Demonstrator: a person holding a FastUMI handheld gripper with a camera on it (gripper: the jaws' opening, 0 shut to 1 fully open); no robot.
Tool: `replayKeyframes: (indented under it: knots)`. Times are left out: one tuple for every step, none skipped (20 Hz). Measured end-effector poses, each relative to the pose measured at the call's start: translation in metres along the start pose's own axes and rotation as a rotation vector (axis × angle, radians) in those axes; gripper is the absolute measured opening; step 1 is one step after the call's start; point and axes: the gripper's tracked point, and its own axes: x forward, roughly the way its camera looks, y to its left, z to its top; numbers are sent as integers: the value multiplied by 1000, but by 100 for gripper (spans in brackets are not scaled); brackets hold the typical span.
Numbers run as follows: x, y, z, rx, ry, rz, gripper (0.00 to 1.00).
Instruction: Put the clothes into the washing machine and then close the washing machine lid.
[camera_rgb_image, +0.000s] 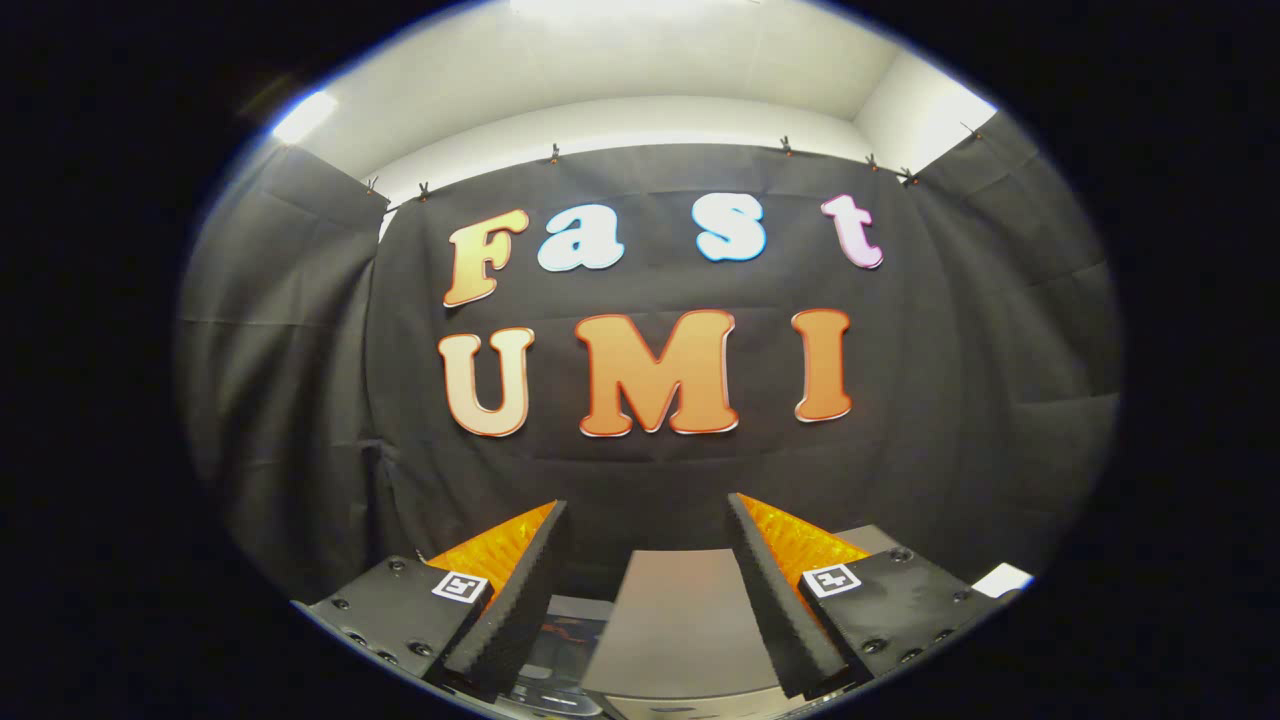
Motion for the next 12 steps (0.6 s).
replayKeyframes:
  knots:
    - [-12, -13, 4, -7, -2, -12, 99]
    - [-23, -23, 7, -11, -3, -16, 99]
    - [-34, -34, 6, -16, 0, -21, 99]
    - [-45, -45, 4, -23, 8, -27, 99]
    - [-55, -55, 3, -33, 11, -32, 99]
    - [-66, -66, 2, -44, 9, -38, 99]
    - [-76, -76, -1, -58, 10, -44, 99]
    - [-89, -87, -4, -68, 16, -50, 99]
    - [-98, -92, -7, -71, 19, -49, 99]
    - [-108, -98, -10, -66, 23, -44, 99]
    - [-118, -102, -15, -58, 31, -34, 99]
    - [-127, -107, -18, -47, 38, -22, 99]
